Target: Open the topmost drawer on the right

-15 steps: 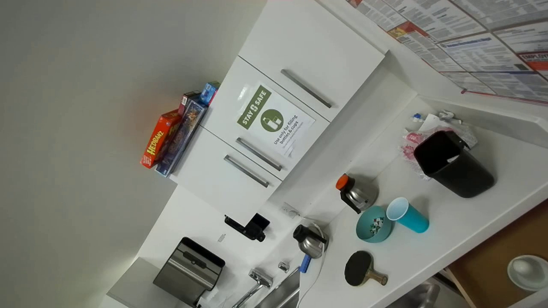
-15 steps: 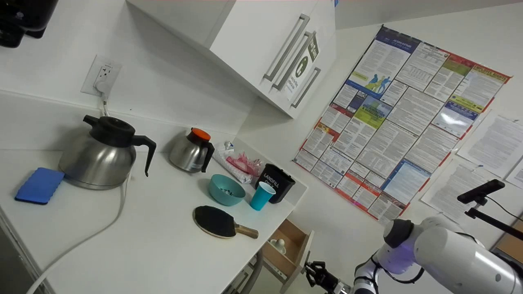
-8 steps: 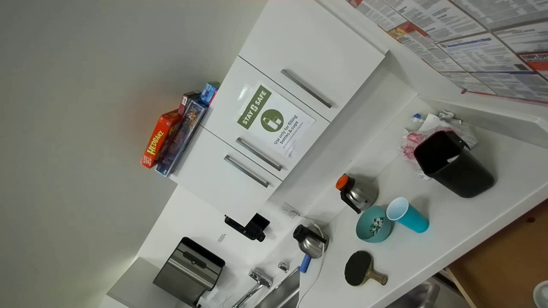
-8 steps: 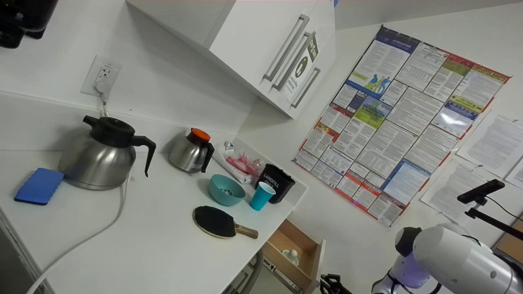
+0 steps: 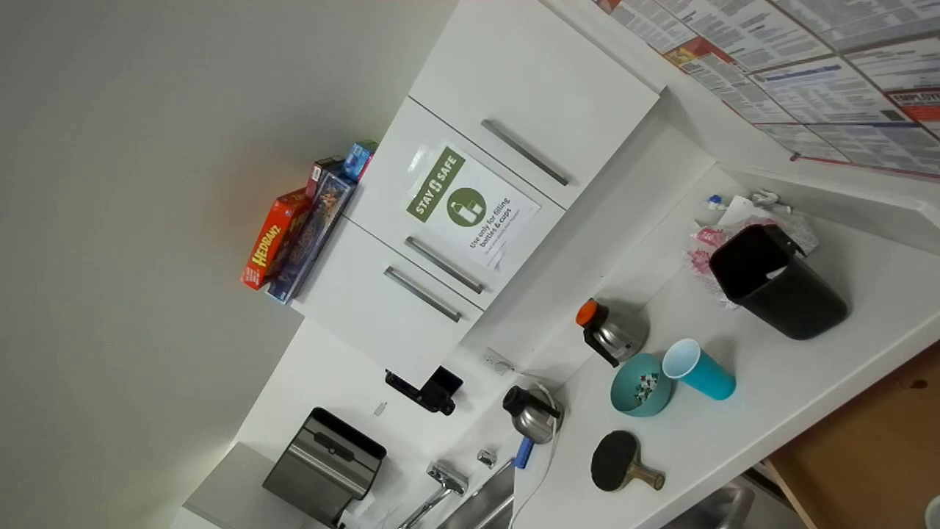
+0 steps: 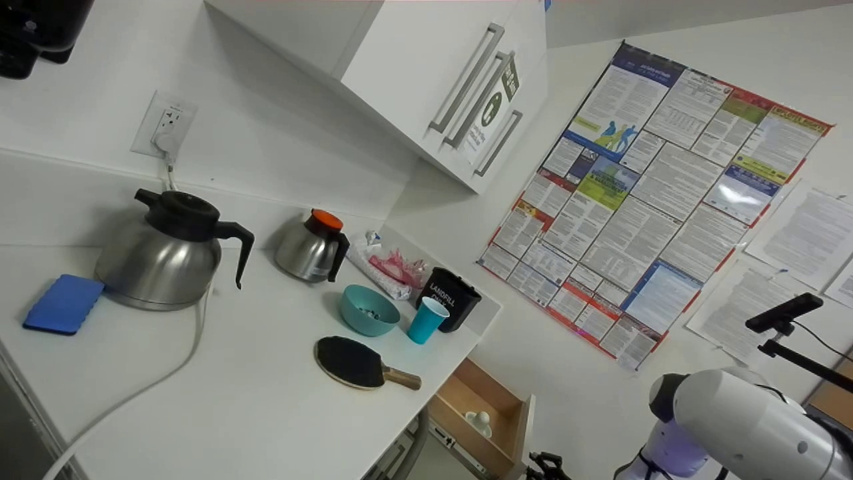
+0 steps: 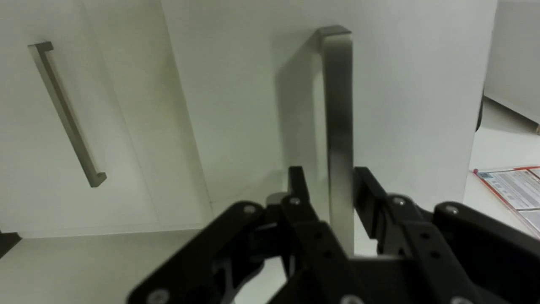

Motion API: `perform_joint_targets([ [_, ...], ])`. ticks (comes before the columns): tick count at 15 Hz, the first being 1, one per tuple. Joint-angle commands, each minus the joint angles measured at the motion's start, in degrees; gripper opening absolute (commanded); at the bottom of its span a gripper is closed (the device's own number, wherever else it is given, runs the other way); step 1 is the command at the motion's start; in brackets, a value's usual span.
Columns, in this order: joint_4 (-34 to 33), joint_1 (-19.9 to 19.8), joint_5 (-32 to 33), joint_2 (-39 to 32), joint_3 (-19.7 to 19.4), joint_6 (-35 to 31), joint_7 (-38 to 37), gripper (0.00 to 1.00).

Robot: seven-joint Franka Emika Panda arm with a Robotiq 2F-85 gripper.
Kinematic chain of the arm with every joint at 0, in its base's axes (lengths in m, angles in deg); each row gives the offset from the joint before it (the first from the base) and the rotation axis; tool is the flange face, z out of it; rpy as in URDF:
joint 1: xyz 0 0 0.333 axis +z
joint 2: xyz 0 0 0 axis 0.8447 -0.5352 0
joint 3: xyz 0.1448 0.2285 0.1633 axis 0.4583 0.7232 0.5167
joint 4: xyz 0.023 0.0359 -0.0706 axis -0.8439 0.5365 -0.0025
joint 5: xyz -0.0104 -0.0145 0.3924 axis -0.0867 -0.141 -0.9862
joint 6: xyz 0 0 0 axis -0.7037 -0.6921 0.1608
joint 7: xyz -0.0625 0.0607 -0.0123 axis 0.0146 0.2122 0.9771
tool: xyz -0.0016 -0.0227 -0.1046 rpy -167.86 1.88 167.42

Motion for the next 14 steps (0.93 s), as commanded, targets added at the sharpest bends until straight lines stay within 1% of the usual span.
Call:
perform_joint_targets([
  [1,7.31,1.12,1.20,4.65,-2.25,-0.23,2.44,0.66],
  [2,10.25,1.61,2.16,6.53,-3.22,0.02,3.21,0.73],
  [3,12.87,2.05,2.60,8.17,-3.97,-0.23,4.37,0.81],
  [5,18.39,3.08,3.28,11.80,-5.63,-1.22,7.40,0.95],
  [6,20.89,3.60,3.61,13.46,-6.45,-1.39,8.79,0.99],
  [10,31.50,5.93,2.79,21.45,-9.93,-2.50,15.93,1.00],
  [14,42.28,10.40,1.80,30.53,-13.19,-5.45,21.16,1.00],
])
